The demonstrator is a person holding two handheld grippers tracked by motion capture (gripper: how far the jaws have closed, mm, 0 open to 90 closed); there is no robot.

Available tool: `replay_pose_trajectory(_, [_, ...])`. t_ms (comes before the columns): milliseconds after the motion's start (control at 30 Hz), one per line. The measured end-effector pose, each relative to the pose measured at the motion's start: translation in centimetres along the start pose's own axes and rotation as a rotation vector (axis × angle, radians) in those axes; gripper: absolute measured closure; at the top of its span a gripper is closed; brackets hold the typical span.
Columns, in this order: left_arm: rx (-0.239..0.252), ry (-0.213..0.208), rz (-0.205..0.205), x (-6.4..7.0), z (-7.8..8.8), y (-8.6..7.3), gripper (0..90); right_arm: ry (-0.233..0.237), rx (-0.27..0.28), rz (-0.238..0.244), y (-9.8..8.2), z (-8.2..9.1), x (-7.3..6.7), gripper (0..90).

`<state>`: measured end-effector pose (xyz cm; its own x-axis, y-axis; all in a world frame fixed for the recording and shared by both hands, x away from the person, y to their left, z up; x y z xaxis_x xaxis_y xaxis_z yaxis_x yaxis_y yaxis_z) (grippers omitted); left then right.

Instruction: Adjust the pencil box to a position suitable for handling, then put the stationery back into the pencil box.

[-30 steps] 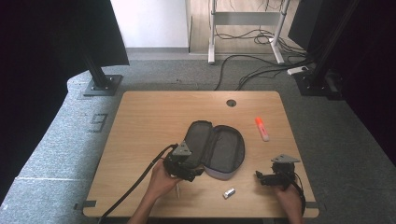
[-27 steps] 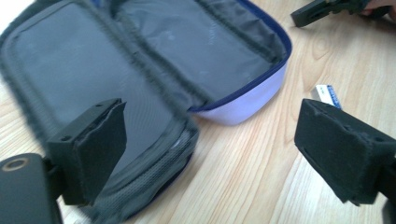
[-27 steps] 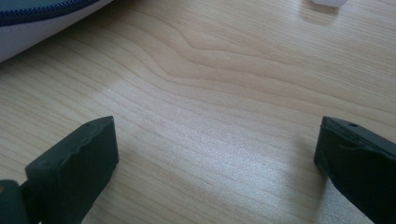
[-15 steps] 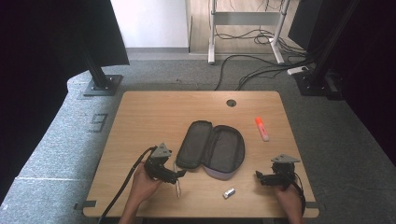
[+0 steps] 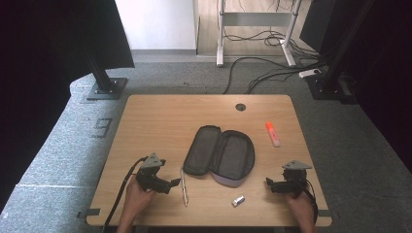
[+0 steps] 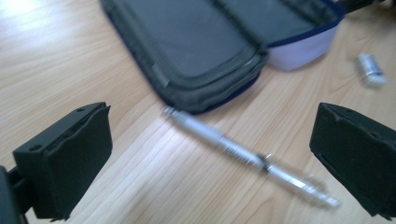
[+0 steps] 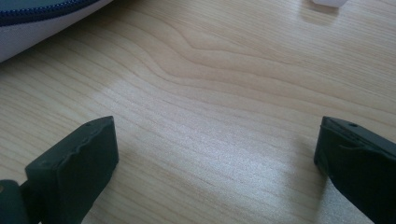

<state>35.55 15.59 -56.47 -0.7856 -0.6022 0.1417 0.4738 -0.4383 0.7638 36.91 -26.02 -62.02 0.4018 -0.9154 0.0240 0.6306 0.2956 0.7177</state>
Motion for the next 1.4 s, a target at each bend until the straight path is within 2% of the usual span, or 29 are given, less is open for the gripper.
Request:
replay_pose_trajectory(100, [-0.016,0.035,0.005,-0.8,0.0,-0.9,0.0,-0.001,0.0,0.0,0.0,0.0,0.0,0.0])
replay_pose_trajectory(200, [-0.01,0.05,0.022,-1.4,0.0,-1.7,0.0,-0.001,0.0,0.0,0.0,0.0,0.0,0.0])
replay_pose_trajectory(300, [-0.024,0.07,0.035,-2.2,0.0,-2.7,0.0,-0.001,0.0,0.0,0.0,0.0,0.0,0.0])
replay_pose_trajectory(500, [-0.047,0.117,0.032,-3.1,-0.3,-4.1,0.0,0.0,0.0,0.0,0.0,0.0,0.0,0.0])
replay_pose_trajectory(767, [-0.111,0.153,0.028,-3.2,-0.7,-5.1,0.0,-0.003,-0.003,-0.002,0.0,0.0,0.0,0.0])
replay_pose_trajectory(800, [-0.147,0.165,0.026,-3.2,-0.9,-5.4,0.0,-0.003,-0.003,-0.002,0.0,0.0,0.0,0.0])
replay_pose_trajectory(1400, [-0.146,0.175,0.038,-3.2,-1.0,-5.4,0.0,-0.008,-0.002,-0.021,0.3,0.2,-0.1,1.0])
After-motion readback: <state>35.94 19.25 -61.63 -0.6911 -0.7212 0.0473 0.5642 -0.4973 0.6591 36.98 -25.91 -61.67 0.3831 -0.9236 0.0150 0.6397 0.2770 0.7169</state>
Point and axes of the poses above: each handheld gripper's, and its own axes: z roughly backward along the jaws, y roughly out of its top, x roughly to its right, the point moved 9 cm from there along -z, roughly forward along the jaws, and after that the axes turned 3 degrees about -y, right-handed, at the moved point
